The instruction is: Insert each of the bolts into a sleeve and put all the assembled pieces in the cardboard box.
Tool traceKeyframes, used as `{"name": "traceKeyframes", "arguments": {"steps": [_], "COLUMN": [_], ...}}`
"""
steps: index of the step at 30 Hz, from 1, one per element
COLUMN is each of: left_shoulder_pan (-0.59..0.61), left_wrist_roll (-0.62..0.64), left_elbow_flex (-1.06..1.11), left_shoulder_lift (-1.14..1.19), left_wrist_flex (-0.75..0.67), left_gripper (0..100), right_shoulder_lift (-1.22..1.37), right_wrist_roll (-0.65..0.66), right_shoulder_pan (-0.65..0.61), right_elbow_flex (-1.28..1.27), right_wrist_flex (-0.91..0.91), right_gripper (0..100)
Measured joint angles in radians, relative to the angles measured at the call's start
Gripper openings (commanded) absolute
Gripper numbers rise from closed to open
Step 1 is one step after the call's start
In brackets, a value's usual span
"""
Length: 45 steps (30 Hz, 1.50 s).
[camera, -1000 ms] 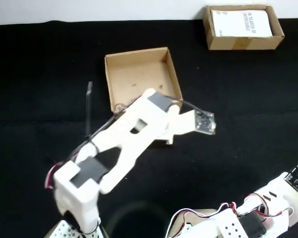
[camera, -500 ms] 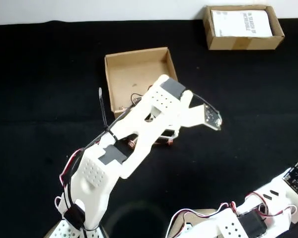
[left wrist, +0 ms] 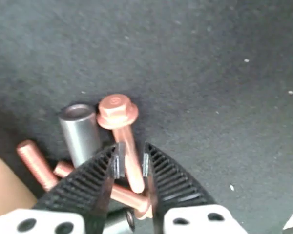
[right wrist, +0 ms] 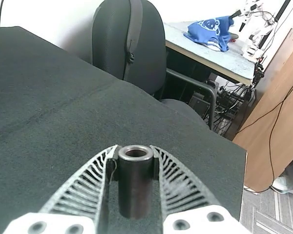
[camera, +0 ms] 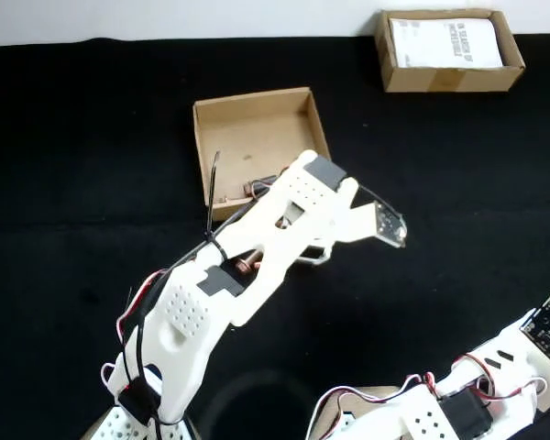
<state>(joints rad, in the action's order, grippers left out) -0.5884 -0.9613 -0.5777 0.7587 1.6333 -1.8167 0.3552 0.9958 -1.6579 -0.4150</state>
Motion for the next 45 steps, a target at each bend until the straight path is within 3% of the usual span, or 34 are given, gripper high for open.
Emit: {"name": "traceKeyframes", "arguments": {"steps": [27, 30, 37, 41, 45], "left_shoulder_pan": [-0.002, -0.003, -0.005, -0.003, 0.002], "left_wrist_roll": [0.002, 0.002, 0.003, 0.103, 0.272], "left_elbow_flex": [-0.055, -0.069, -0.107, -0.184, -0.348], "left_shoulder_lift": [0.1, 0.118, 0.14, 0.149, 0.149], "left_wrist_flex": [-0.072, -0.071, -0.032, 0.017, 0.08], "left_gripper": [8, 0, 1, 1, 1], "right_shoulder_lift": [0.0, 0.0, 0.0, 0.0, 0.0], "right_wrist_roll": [0.037, 0.038, 0.032, -0.069, -0.187], "right_shoulder_pan": [-0.028, -0.028, -0.049, -0.092, -0.222], "right_elbow_flex": [-0.002, -0.002, -0.002, -0.002, -0.002], "right_wrist_flex": [0.0, 0.0, 0.0, -0.002, -0.14], "right_gripper": [0.8, 0.8, 0.8, 0.8, 0.8]}}
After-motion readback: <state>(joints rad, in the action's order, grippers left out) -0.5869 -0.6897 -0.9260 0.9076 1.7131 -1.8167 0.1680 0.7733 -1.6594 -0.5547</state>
